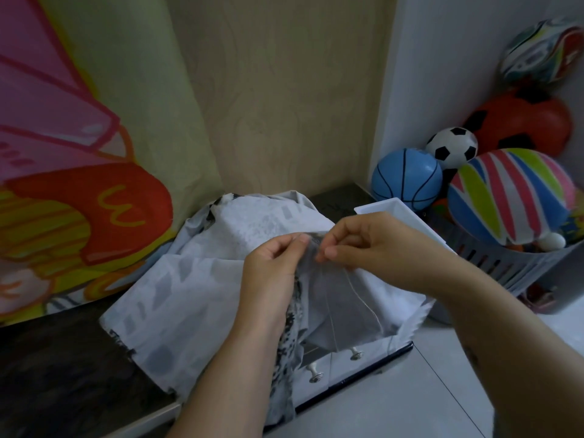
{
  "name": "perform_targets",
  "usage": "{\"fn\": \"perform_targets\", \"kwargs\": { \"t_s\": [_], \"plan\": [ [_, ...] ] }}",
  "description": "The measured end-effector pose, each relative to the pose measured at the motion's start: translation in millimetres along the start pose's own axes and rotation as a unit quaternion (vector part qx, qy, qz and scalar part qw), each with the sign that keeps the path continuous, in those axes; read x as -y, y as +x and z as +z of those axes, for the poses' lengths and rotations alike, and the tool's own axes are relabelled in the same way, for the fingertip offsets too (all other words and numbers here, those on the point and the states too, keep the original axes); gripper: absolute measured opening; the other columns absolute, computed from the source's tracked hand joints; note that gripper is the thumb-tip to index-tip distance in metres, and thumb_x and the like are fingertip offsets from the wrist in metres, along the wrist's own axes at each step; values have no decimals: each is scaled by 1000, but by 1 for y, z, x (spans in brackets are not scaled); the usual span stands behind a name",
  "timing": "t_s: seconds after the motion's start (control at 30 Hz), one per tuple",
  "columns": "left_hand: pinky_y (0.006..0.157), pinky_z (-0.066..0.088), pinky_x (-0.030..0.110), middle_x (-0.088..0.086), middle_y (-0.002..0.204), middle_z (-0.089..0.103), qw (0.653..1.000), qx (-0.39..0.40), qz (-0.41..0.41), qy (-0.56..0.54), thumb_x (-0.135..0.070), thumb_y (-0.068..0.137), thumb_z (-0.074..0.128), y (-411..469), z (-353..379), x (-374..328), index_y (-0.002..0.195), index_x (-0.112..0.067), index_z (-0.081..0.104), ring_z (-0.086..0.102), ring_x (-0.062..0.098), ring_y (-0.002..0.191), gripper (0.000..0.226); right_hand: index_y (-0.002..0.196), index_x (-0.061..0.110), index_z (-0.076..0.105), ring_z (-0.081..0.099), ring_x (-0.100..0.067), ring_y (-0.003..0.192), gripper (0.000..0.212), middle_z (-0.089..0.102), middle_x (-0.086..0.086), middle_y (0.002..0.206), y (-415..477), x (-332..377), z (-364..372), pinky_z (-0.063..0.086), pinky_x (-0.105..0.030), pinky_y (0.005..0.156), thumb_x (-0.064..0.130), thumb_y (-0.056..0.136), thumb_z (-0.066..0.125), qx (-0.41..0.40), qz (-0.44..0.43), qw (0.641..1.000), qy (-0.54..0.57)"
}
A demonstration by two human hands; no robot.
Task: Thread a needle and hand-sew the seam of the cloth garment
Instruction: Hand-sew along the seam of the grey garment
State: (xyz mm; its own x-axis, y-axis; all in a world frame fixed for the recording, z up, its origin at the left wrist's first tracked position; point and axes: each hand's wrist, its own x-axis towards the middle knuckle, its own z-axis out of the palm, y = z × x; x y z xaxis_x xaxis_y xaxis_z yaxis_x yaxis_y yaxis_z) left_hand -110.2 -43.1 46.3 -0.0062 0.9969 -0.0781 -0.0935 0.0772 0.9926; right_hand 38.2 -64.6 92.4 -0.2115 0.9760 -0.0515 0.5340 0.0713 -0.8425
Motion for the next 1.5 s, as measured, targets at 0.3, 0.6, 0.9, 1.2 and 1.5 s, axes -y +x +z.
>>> {"fn": "perform_targets", "kwargs": {
  "t_s": [0.3,0.6,0.9,1.2,1.5],
  "plan": [
    [68,46,9,-13,80,72,986,76,113,98,-21,90,63,-1,-4,-6,82,-28,70,66,-2,78,13,81,28,64,61,2,63,26,68,10,73,3,-4,-7,50,-15,59,52,71,65,-147,-11,989,-31],
    [72,46,11,-14,79,72,974,168,118,100,-16,88,63,1,-7,-5,78,-27,70,64,-1,79,16,84,24,74,60,-8,68,14,71,3,79,4,-6,-1,47,-23,66,31,87,63,-83,118,981,128],
    [70,46,14,-10,73,65,964,233,78,104,-14,93,55,1,-11,-2,83,-17,63,60,3,73,13,85,10,50,70,-23,91,19,58,-7,65,9,-5,-13,55,-35,72,13,100,39,-202,15,804,559],
    [73,49,24,-3,74,66,964,247,43,85,-16,95,53,2,-14,-4,86,-14,61,61,9,73,13,84,30,53,52,3,94,23,62,14,86,5,-27,-4,6,-53,115,29,100,38,-104,-10,985,-138],
    [74,50,24,-2,74,66,963,254,29,88,-15,95,52,2,-16,-2,85,-13,60,62,11,73,13,86,9,55,71,-17,87,20,42,-4,56,3,-7,-13,58,-32,75,15,99,41,-114,17,834,539]
  ]
}}
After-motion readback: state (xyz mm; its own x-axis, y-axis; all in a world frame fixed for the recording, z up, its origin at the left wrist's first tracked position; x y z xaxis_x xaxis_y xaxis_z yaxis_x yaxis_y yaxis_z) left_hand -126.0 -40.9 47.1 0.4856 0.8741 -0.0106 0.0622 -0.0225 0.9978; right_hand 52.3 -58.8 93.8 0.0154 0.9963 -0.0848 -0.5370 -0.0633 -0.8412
